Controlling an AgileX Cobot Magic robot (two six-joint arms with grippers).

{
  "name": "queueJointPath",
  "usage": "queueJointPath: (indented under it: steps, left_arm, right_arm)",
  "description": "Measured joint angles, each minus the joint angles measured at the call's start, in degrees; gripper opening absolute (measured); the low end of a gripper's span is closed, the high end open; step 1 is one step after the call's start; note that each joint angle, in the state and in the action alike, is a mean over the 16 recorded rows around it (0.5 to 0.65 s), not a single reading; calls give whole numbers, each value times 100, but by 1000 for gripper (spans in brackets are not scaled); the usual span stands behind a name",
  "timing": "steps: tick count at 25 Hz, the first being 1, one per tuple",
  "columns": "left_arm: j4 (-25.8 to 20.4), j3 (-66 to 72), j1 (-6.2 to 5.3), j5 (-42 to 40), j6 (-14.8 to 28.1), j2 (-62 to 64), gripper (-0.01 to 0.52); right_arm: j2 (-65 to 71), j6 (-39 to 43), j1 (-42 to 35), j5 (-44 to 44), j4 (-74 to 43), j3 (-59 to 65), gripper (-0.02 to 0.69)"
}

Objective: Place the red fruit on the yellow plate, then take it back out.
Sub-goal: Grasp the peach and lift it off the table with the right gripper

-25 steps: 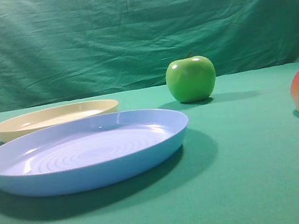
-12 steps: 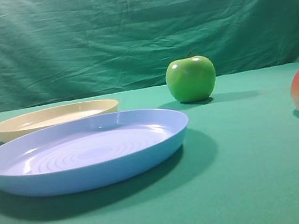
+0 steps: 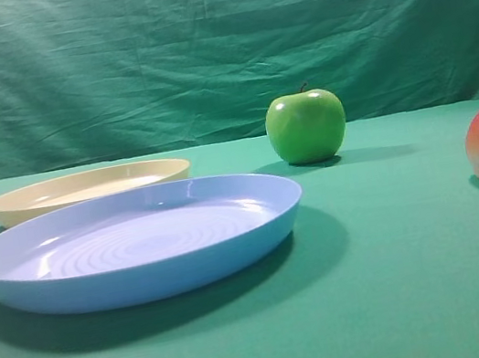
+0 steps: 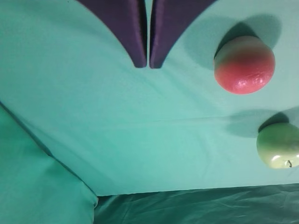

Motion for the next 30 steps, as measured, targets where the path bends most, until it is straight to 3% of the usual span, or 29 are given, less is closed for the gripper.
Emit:
queueJointPath:
  steps: [13, 21, 30]
  left_arm:
    - [0, 0, 0, 0, 0, 0, 0]
    - [0, 0, 0, 0, 0, 0, 0]
    - [0, 0, 0, 0, 0, 0, 0]
  right_arm:
    - [1158, -194, 0, 1034, 478, -1404, 0]
    - [2514, -909, 0, 1704, 1330, -2485, 0]
    - [3451, -1843, 0, 2014, 2481, -2715, 0]
